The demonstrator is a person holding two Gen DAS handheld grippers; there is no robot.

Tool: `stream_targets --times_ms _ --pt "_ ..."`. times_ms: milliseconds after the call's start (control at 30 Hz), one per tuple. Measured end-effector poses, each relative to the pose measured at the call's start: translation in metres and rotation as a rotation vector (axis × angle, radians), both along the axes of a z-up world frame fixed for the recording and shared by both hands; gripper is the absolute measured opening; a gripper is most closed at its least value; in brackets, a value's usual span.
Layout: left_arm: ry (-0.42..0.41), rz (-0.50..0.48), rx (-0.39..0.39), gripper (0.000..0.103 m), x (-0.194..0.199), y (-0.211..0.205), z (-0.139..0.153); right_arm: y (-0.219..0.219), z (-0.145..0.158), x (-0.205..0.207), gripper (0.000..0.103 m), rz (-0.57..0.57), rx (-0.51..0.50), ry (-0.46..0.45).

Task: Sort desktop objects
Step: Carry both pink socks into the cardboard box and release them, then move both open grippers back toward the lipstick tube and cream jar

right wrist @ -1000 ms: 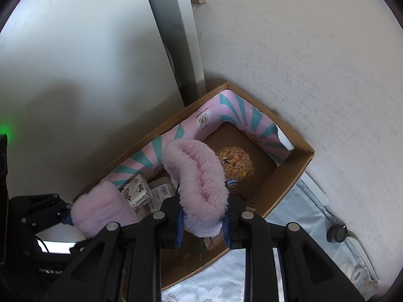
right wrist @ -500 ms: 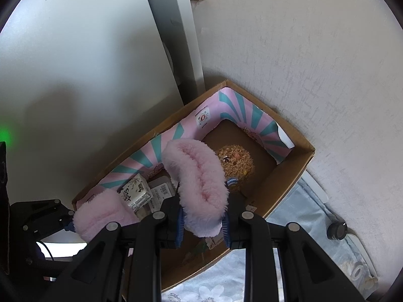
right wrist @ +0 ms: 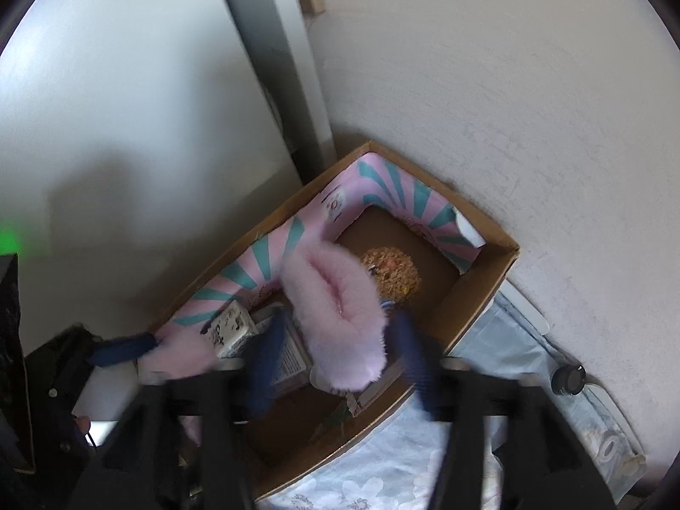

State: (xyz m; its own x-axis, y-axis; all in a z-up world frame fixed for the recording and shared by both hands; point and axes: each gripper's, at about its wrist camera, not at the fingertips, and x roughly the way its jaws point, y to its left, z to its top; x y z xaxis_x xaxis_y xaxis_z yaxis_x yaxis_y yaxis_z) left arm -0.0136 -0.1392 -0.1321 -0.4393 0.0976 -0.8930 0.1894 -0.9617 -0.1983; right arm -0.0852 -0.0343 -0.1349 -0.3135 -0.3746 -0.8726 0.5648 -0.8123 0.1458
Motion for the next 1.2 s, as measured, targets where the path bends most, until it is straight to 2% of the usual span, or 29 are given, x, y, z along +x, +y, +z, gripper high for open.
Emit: stream_targets --times_ms 100,367,467,533,700,767,867,1200 --pt "0.011 -0.006 0.035 0.103 0.0 0.001 0.001 0.007 0.006 0.0 0.084 -0.033 -0.017 0.027" --pt "0.005 -0.036 0.029 0.103 -0.001 0.012 -0.002 0.022 0.016 0.012 0.084 -0.033 -0.001 0.056" --pt "0.019 -0.045 0.011 0.103 -0.001 0.017 0.008 0.037 0.027 0.02 0.084 -0.037 -0.029 0.078" --pt "0.03 -0.052 0.005 0.103 0.0 0.022 0.015 0.051 0.038 0.025 0.084 -0.048 -0.053 0.096" --pt "0.068 -0.099 0.05 0.103 0.001 0.034 0.027 0.09 0.066 0.029 0.084 -0.083 -0.034 0.146" --pt "0.096 -0.106 0.041 0.103 0.004 0.04 0.034 0.112 0.076 0.031 0.084 -0.116 -0.04 0.163" --pt "0.128 -0.117 0.045 0.103 0.005 0.049 0.041 0.139 0.085 0.034 0.084 -0.163 -0.049 0.179" --pt "0.135 -0.228 0.047 0.103 0.0 0.108 0.049 0.24 0.097 0.057 0.084 -0.366 -0.065 0.238"
